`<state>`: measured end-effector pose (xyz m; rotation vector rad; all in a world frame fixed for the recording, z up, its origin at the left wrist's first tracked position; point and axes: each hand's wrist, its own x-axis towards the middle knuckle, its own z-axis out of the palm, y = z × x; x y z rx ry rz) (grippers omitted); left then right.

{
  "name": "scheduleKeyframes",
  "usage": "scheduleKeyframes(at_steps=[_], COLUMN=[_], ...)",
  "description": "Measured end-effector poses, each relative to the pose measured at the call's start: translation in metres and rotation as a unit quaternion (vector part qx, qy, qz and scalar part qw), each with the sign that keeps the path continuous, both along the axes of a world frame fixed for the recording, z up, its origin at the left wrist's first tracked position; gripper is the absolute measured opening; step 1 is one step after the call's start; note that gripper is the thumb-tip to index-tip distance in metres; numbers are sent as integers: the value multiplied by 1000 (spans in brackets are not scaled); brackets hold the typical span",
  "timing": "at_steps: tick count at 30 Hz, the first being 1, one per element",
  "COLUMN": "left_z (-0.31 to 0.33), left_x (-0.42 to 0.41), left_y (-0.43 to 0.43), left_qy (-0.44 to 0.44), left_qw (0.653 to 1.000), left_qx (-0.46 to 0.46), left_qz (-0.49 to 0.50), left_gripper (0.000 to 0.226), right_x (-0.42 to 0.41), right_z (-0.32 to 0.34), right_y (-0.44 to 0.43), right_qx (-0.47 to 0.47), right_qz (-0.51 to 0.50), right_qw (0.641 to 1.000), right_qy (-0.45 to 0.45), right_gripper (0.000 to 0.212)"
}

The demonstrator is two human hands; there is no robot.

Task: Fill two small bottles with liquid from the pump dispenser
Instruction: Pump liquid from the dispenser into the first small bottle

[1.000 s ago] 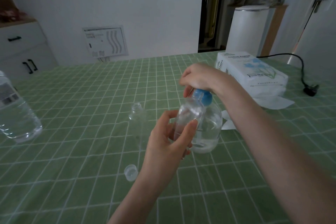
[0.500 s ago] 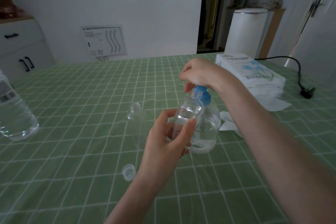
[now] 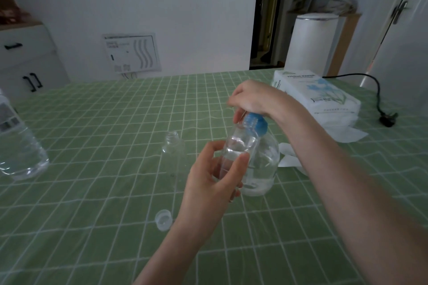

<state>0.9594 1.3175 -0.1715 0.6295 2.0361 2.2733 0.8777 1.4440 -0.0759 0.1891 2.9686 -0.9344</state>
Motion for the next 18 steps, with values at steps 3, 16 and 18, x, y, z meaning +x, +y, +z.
scheduleKeyframes(at_steps=[3, 16, 18], left_z=[-1, -2, -2], left_x=[0, 0, 0], left_y=[0, 0, 0], left_qy=[4, -4, -2], left_qw=[1000, 1000, 1000], left_qx=[6, -8, -8], left_qz=[0, 7, 6], left_gripper=[34, 37, 36], right_x=[-1, -2, -2], right_z=[4, -5, -4], right_y=[-1, -1, -1], right_qx=[10, -6, -1], right_qz=[-4, -3, -3], right_qw=[1000, 1000, 1000], right_qy=[8, -21, -13], right_gripper=[33, 35, 34])
